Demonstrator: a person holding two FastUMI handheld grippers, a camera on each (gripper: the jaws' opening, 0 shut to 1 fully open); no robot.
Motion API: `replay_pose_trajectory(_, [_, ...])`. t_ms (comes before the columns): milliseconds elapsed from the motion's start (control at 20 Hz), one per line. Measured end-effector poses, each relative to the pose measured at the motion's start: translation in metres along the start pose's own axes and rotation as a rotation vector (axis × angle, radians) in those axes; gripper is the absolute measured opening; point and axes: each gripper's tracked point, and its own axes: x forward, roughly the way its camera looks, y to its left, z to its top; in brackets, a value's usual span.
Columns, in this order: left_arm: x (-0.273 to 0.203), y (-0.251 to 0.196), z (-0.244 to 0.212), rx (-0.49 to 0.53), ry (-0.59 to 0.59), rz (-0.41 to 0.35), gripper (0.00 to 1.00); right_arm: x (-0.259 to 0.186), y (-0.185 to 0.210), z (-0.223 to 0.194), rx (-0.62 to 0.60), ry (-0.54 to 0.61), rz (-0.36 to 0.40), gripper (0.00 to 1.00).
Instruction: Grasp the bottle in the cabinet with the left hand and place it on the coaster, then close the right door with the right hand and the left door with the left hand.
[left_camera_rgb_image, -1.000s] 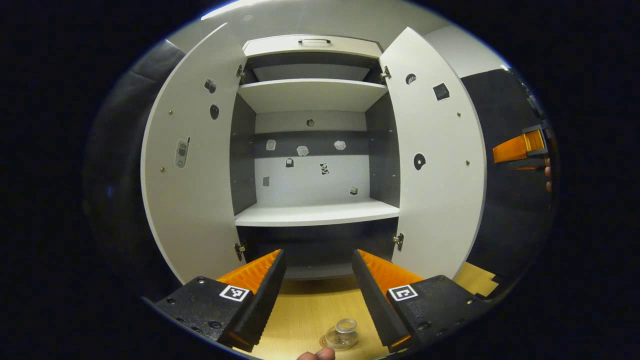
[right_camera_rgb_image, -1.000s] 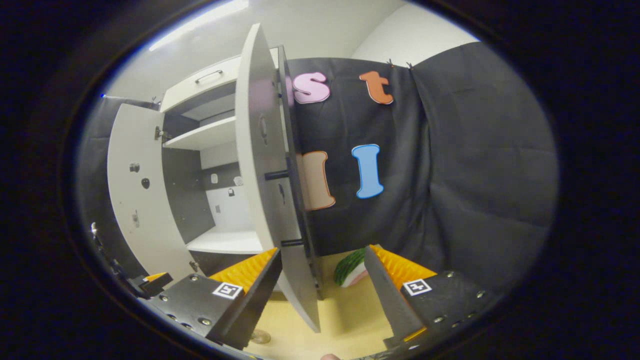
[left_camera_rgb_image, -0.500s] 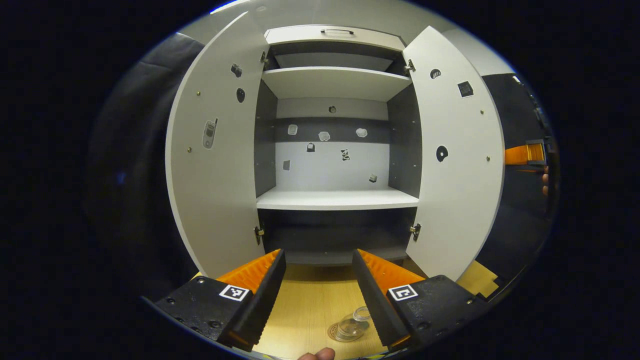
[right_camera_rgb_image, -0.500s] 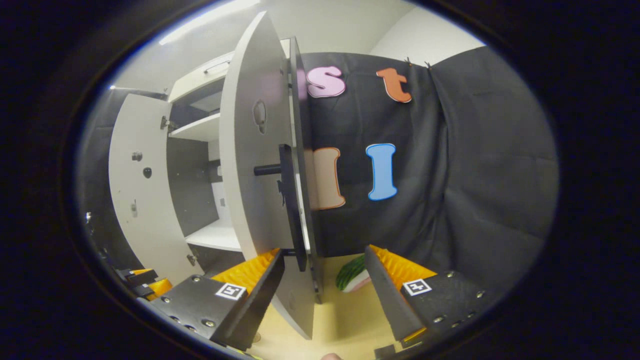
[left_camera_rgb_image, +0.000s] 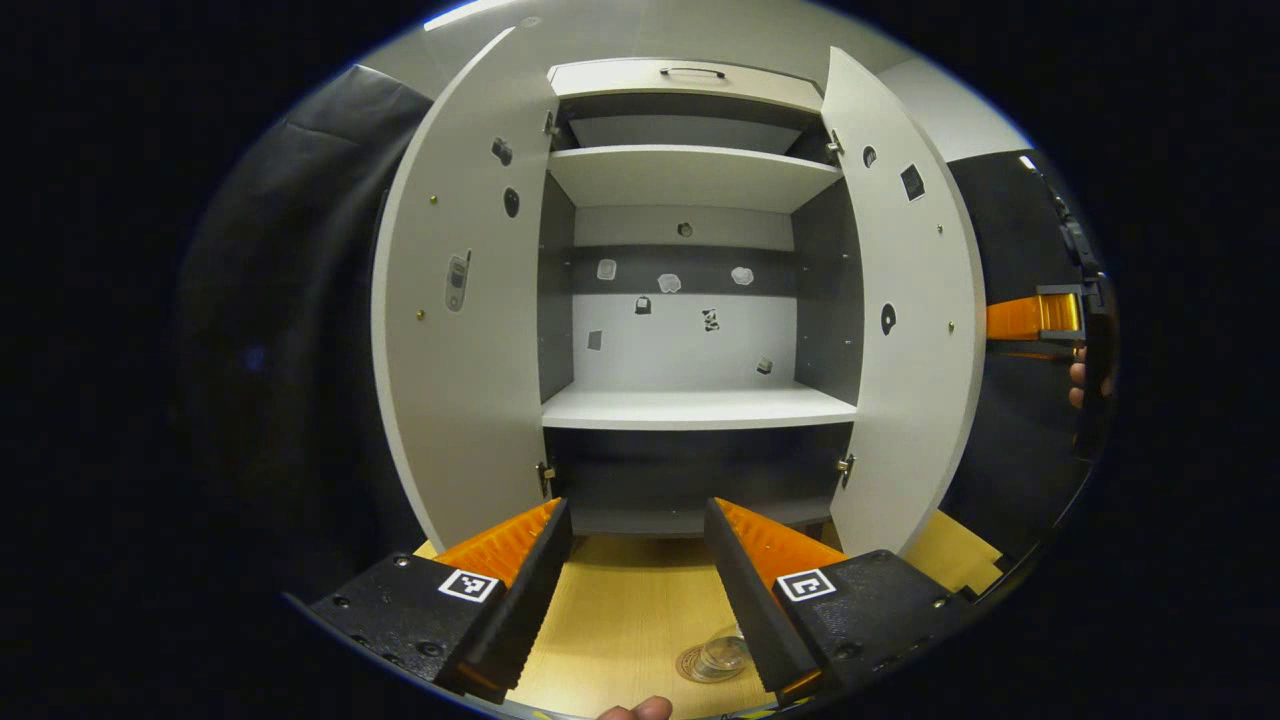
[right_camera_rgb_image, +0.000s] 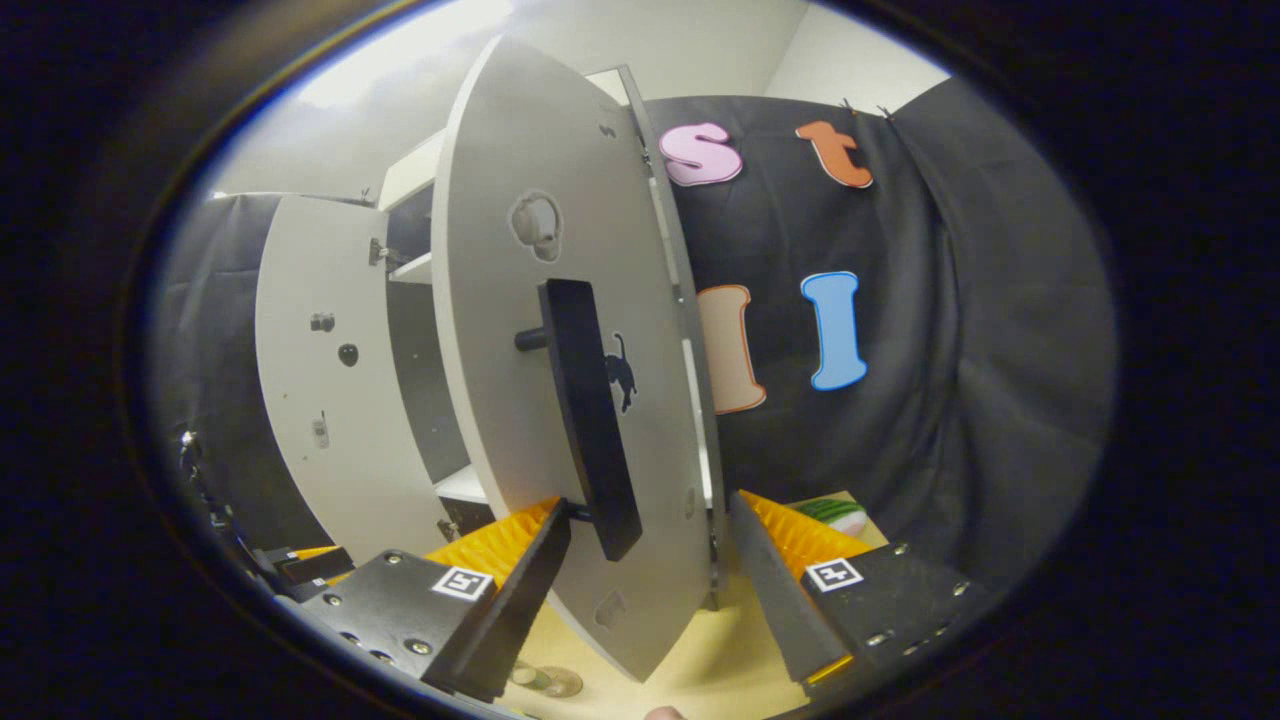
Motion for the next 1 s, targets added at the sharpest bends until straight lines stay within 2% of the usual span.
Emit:
replay_pose_trajectory(350, [-0.001,0.040,0.007,-0.017,-0.008,0.067,0.86,0.028,0.039,-0.006,-0.026,-0.002,0.047,0.98])
replay_pose_trajectory(600, [-0.003,0.068,0.018,-0.021,-0.029,0.111,0.86,0.057,0.069,-0.005,-0.092,-0.035,0.066,1.00])
replay_pose_trajectory(650, [-0.004,0.075,0.022,-0.021,-0.037,0.118,0.84,0.065,0.076,-0.006,-0.104,-0.038,0.070,1.00])
replay_pose_trajectory(700, [-0.006,0.080,0.024,-0.024,-0.040,0.126,0.86,0.074,0.082,-0.006,-0.107,-0.043,0.073,0.97])
replay_pose_trajectory(750, [-0.007,0.087,0.026,-0.028,-0.043,0.132,0.86,0.082,0.088,-0.008,-0.107,-0.041,0.076,1.00])
replay_pose_trajectory(1000, [-0.012,0.113,0.050,-0.039,-0.081,0.116,0.87,0.118,0.111,-0.006,-0.124,-0.075,0.050,1.00])
